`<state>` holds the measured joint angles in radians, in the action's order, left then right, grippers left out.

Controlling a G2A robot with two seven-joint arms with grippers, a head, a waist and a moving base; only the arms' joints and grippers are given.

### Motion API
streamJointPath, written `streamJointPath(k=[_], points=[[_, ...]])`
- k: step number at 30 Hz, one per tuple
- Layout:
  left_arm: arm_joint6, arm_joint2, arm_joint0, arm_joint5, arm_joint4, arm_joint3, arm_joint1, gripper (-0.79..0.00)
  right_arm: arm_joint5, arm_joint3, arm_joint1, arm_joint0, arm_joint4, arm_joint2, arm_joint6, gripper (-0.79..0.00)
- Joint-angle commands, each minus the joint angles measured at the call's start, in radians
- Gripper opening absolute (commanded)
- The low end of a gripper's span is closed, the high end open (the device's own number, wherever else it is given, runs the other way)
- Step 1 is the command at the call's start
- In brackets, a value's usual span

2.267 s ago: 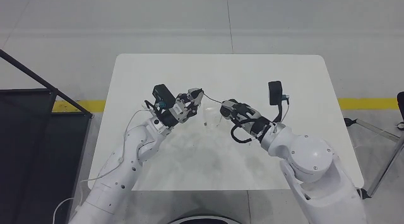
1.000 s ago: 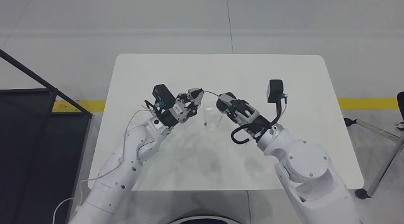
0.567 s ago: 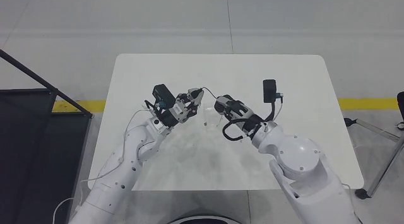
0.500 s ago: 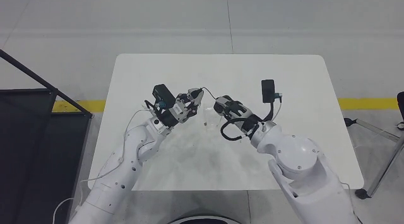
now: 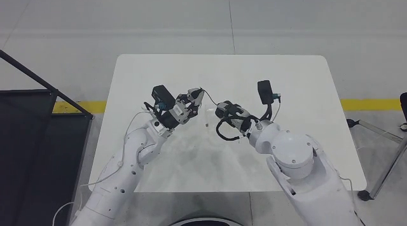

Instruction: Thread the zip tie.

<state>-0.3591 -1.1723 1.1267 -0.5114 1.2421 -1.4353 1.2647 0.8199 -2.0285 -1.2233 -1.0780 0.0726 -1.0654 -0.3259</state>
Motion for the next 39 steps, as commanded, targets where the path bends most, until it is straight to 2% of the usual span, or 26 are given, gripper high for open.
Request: streamJointPath(k=[1,10,22,32,39], points=[[-0.002,-0.001,0.001,0.001,0.003,-0.002,0.0,-0.785,0.006,0.0,0.001,0.003,-0.009,0.002,-0.008,-0.785],[-0.029,-0.004,0.003,0.005,0.052,-0.007,-0.003,-0.785,0.02,-0.009,0.009,0.005,-0.071,0.01,-0.059,-0.785],[-0.049,0.006,0.006,-0.001,0.091,-0.006,-0.004,-0.785,-0.064,-0.031,0.011,-0.042,-0.048,-0.031,-0.054,-0.785],[-0.04,0.01,0.004,-0.003,0.095,0.001,-0.004,-0.785,-0.256,-0.052,0.009,-0.123,0.049,-0.104,-0.035,-0.785],[-0.031,0.014,0.003,-0.01,0.102,0.0,-0.005,-0.785,-0.339,-0.056,0.01,-0.164,0.067,-0.124,-0.025,-0.785]])
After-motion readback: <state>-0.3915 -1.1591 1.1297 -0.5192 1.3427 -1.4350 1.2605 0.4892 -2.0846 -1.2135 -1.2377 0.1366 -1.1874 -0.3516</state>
